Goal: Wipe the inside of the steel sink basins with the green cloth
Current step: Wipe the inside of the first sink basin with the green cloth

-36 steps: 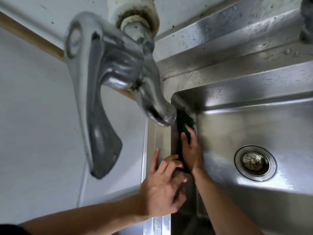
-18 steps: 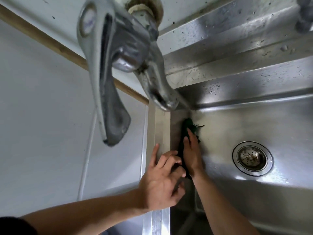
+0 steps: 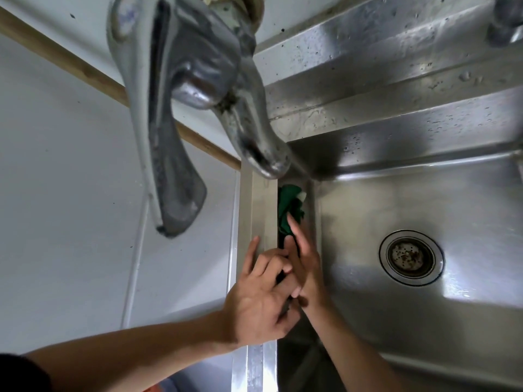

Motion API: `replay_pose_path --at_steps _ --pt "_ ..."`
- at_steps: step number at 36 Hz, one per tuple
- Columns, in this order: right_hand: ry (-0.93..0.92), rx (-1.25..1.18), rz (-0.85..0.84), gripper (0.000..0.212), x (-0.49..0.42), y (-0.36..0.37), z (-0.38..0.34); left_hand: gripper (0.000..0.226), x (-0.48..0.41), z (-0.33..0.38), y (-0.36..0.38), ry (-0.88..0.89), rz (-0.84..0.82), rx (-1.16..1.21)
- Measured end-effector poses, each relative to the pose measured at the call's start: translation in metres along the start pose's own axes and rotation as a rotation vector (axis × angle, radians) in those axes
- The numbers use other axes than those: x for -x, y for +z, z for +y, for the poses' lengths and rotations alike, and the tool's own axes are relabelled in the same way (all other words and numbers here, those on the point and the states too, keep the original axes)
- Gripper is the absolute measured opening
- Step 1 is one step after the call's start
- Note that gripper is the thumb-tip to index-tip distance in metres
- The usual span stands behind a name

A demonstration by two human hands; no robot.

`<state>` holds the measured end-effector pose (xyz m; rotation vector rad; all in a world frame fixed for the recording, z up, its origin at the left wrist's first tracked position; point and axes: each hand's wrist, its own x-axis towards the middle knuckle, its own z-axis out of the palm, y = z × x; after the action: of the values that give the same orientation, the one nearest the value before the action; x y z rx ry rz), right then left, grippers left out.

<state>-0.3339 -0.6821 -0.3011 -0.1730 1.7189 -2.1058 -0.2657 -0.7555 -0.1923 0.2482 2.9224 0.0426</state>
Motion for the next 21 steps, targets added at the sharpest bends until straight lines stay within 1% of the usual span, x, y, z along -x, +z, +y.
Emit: replay_pose_path --at_steps 2,4,5,7,8,10,11,13,15,16,18,20,21 --pt "0.023 -0.037 -0.031 0.041 -0.004 -0.002 0.001 0.023 0.000 0.000 0.000 -0.007 -0.003 0.001" --pt "0.057 0.038 -0.001 0.040 -0.009 -0.009 0.012 0.023 -0.001 0.001 0.001 -0.017 -0.025 0.004" --pt "0.091 0.088 0.013 0.038 -0.012 -0.012 0.018 0.023 -0.001 0.001 0.001 -0.019 -0.032 0.013" --pt "0.201 0.108 0.025 0.040 -0.014 -0.013 0.023 0.023 0.000 0.001 0.001 -0.021 -0.030 0.022" --pt "0.218 0.112 0.035 0.042 -0.014 -0.011 0.027 0.023 0.000 0.000 0.001 -0.020 -0.026 0.022" --pt "0.195 0.103 0.043 0.044 -0.008 -0.007 0.025 0.023 0.000 0.000 0.001 -0.020 -0.019 0.021" --pt "0.192 0.048 0.041 0.042 -0.002 -0.004 0.024 0.024 0.000 -0.001 0.001 -0.019 -0.015 0.021" --pt "0.189 -0.157 0.020 0.042 0.010 0.000 0.014 0.025 -0.001 0.000 0.002 -0.009 -0.005 0.023" --pt "0.121 -0.242 0.005 0.043 0.021 0.003 0.011 0.027 -0.001 -0.001 0.002 0.000 0.002 0.026" --pt "0.131 -0.225 -0.012 0.044 0.022 0.003 0.015 0.028 -0.001 -0.001 0.001 0.000 0.003 0.025" --pt "0.249 -0.174 -0.027 0.045 0.015 -0.001 0.019 0.028 -0.001 -0.001 0.001 -0.007 0.000 0.018" --pt "0.346 -0.055 -0.017 0.043 0.006 -0.005 0.028 0.028 0.000 0.000 0.002 -0.011 -0.004 0.019" --pt "0.348 0.033 0.009 0.042 0.002 -0.007 0.033 0.027 0.000 0.000 0.002 -0.012 -0.001 0.026"
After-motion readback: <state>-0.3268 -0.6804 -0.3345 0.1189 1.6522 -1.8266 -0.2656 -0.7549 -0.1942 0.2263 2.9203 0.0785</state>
